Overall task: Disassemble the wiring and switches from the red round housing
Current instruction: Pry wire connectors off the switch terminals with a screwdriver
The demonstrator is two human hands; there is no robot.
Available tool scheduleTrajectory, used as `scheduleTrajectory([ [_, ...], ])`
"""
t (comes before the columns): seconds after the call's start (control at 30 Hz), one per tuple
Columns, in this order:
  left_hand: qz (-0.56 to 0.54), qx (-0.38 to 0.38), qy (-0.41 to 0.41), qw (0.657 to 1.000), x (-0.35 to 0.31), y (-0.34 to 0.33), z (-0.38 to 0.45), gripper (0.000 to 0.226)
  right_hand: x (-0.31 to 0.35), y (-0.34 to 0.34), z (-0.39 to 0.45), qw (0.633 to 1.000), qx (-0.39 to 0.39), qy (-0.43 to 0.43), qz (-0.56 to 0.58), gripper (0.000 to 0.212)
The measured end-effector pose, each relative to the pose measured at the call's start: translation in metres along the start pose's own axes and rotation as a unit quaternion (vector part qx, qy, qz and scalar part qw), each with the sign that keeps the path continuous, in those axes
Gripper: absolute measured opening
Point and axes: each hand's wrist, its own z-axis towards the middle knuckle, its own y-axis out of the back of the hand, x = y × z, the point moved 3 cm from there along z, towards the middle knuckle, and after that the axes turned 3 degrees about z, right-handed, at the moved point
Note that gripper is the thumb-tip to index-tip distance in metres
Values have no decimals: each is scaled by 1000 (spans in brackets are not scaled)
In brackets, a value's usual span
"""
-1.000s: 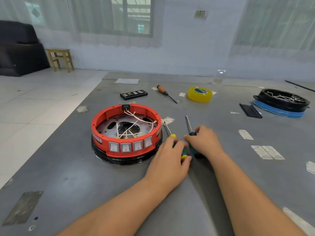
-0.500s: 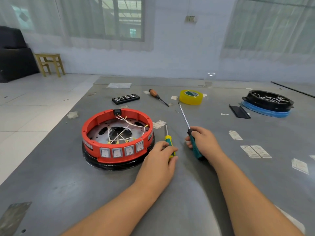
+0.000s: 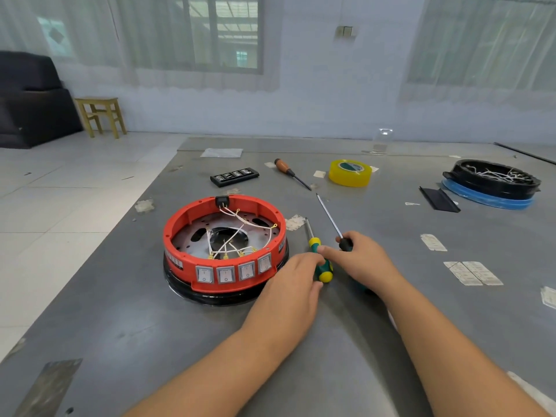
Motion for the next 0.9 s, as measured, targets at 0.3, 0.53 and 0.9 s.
scheduleTrajectory([
  [0.3,258,-138,-81,953,75,93,-36,42,30,-19,-16,996,46,-4,-71,50],
  [0.53,180,-59,-7,982,103,92,-40,55,30,-16,-8,997,-3,-29,-72,35],
  [0.9,178,-66,-39,981,101,89,-43,62,-2,30,12,956,-121,-3,-267,29],
])
